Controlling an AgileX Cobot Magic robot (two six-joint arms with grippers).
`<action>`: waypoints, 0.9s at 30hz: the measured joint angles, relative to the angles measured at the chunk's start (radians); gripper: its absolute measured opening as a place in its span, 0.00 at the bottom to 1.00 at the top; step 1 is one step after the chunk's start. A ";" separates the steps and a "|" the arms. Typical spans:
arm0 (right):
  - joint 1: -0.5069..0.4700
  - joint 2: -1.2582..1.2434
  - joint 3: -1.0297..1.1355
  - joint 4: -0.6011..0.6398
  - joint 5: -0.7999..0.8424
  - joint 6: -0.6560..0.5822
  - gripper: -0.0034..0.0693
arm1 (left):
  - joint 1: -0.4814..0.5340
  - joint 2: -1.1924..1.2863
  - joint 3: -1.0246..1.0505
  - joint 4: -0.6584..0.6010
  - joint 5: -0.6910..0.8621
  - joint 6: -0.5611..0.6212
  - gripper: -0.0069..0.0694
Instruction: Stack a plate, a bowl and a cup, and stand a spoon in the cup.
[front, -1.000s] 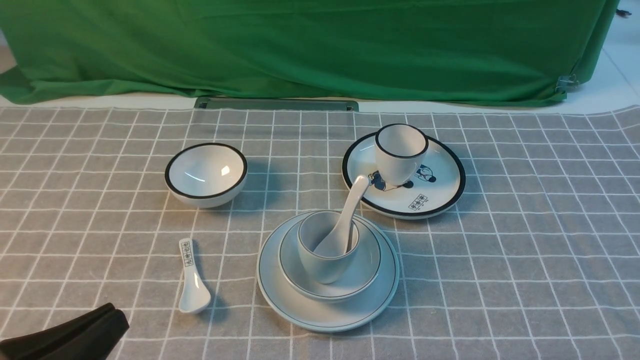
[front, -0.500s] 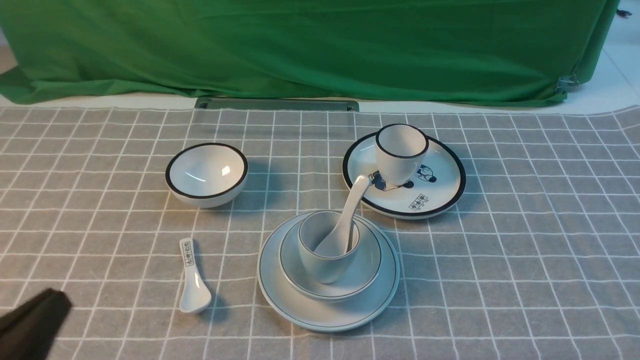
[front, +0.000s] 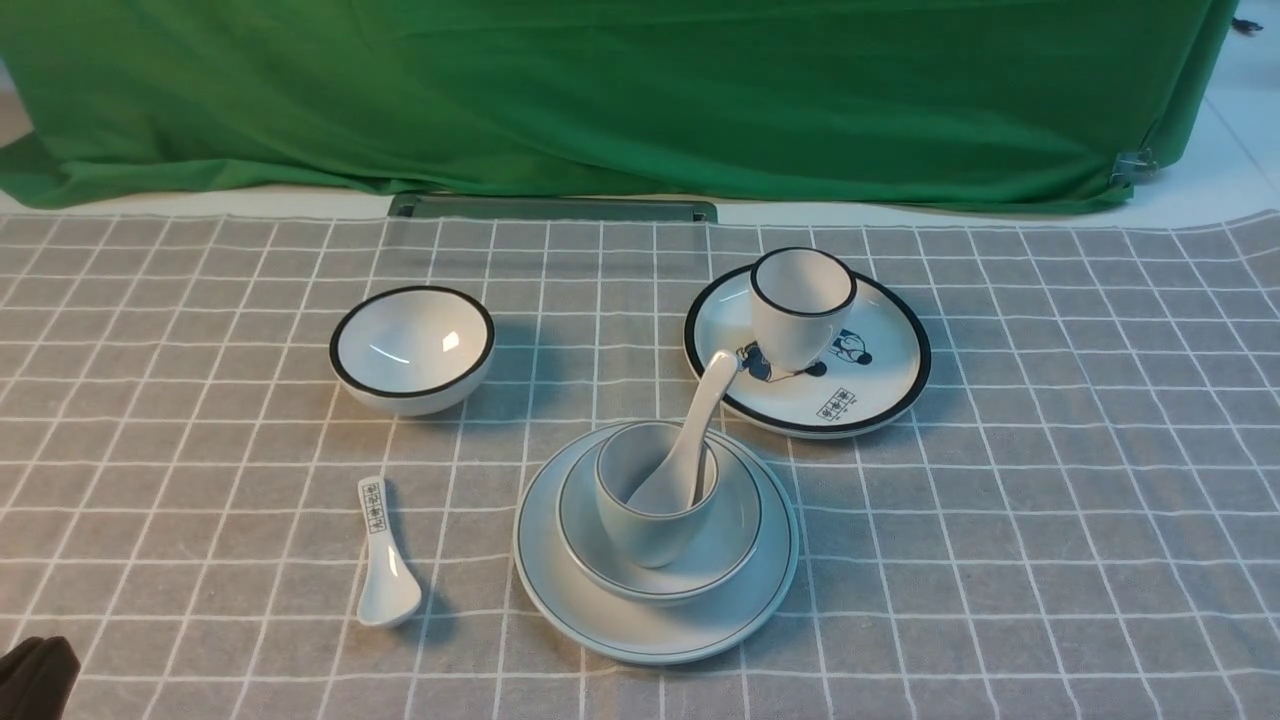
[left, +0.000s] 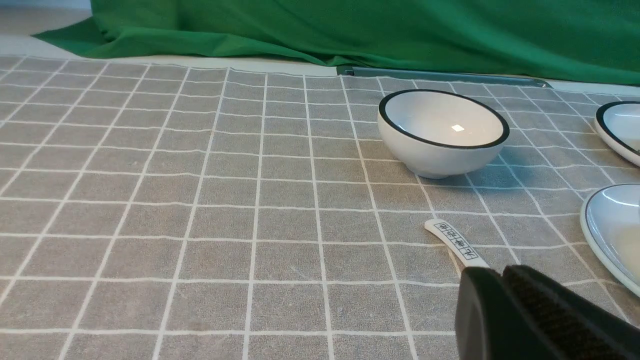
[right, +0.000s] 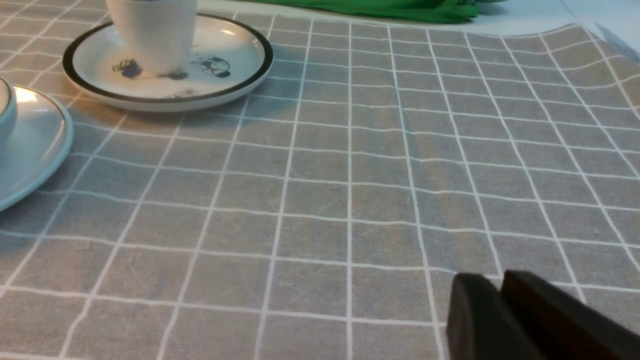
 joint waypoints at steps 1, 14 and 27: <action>0.000 0.000 0.000 0.000 0.000 0.000 0.21 | 0.000 0.000 0.000 0.000 0.000 0.000 0.11; 0.000 0.000 0.000 0.000 0.000 0.000 0.25 | 0.000 0.000 0.000 0.000 0.000 0.001 0.11; 0.000 0.000 0.000 0.000 -0.001 0.000 0.28 | 0.000 0.000 0.000 0.000 0.000 0.001 0.11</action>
